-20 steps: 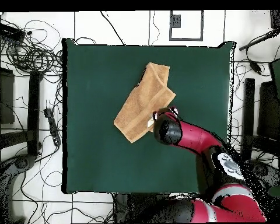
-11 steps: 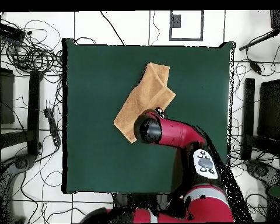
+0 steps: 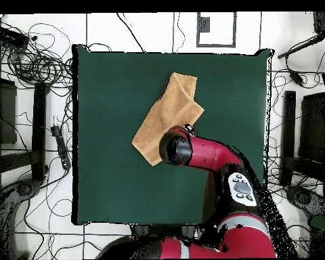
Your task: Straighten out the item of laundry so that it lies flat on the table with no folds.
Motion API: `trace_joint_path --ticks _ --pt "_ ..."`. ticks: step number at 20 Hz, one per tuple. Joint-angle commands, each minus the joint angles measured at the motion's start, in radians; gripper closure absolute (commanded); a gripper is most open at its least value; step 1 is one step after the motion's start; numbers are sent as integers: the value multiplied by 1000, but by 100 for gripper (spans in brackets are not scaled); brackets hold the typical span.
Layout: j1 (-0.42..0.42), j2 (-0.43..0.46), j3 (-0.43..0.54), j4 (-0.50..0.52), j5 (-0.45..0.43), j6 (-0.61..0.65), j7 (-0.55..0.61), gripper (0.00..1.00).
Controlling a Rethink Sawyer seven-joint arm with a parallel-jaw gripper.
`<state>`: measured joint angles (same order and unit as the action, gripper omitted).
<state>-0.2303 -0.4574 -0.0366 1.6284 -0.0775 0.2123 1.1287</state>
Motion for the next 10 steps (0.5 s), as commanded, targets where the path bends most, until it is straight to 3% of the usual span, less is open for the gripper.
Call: trace_joint_path --ticks 1,10 --pt "-28 117 59 -47 44 9 211 0" --pt "-37 172 51 -82 36 5 212 0"
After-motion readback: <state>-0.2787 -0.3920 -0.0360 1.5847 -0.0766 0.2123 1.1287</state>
